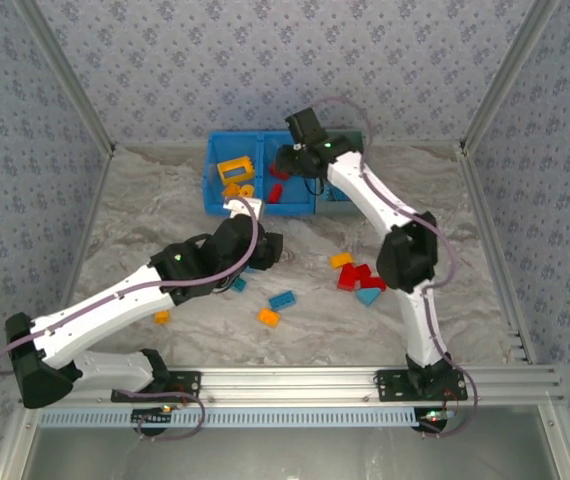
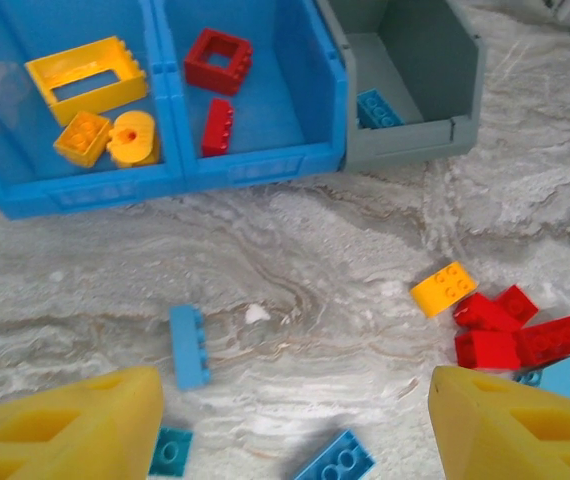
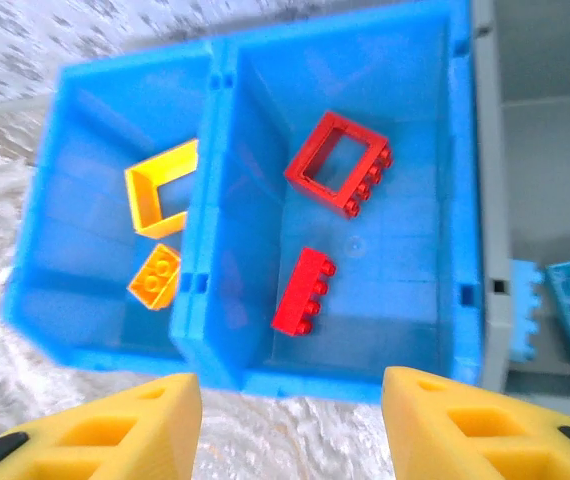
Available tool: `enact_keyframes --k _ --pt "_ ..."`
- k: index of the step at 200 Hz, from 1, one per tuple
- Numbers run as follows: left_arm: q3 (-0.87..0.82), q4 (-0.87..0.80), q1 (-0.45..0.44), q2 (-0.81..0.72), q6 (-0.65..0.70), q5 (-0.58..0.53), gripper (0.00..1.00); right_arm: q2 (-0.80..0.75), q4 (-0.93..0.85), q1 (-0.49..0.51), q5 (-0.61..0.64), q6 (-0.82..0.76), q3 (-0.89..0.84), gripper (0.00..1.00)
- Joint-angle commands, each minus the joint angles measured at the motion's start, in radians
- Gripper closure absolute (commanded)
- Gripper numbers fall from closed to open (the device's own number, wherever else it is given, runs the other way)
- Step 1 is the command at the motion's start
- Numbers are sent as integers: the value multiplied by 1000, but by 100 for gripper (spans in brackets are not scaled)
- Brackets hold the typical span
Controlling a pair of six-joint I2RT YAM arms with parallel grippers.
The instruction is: Sort the legos into containers by color
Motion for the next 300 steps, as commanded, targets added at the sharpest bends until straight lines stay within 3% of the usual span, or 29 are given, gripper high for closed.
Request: enact_keyframes --k 1,49,101,136,149,175,192,205,240,272,300 --pt "-21 -121 8 -35 -47 -27 29 -189 80 25 81 -23 -185 46" --pt "-88 -172 92 -110 -80 39 28 -548 213 129 145 -24 -612 43" --pt "-124 -290 153 -151 -148 49 28 -736 176 313 201 -12 -827 42" --pt "-195 -504 262 -201 -360 -5 25 -738 243 472 178 -6 -940 38" --pt "-275 -493 340 -254 -389 36 18 -726 327 518 137 -5 -993 36" --pt "-428 -419 503 -357 -447 158 16 -670 471 610 118 -6 -1048 30" --pt "-479 -418 569 -359 -481 162 15 -611 508 635 100 0 -1038 29" --pt "-504 -418 591 -333 -509 138 6 -570 518 641 85 5 -1020 30" --pt "-596 -280 640 -244 -484 139 1 -513 534 642 54 4 -993 29" --pt "-686 -61 700 -196 -361 172 1 -493 539 636 31 4 -988 29" --pt "-696 -16 743 -155 -308 154 1 -493 543 630 28 15 -998 29"
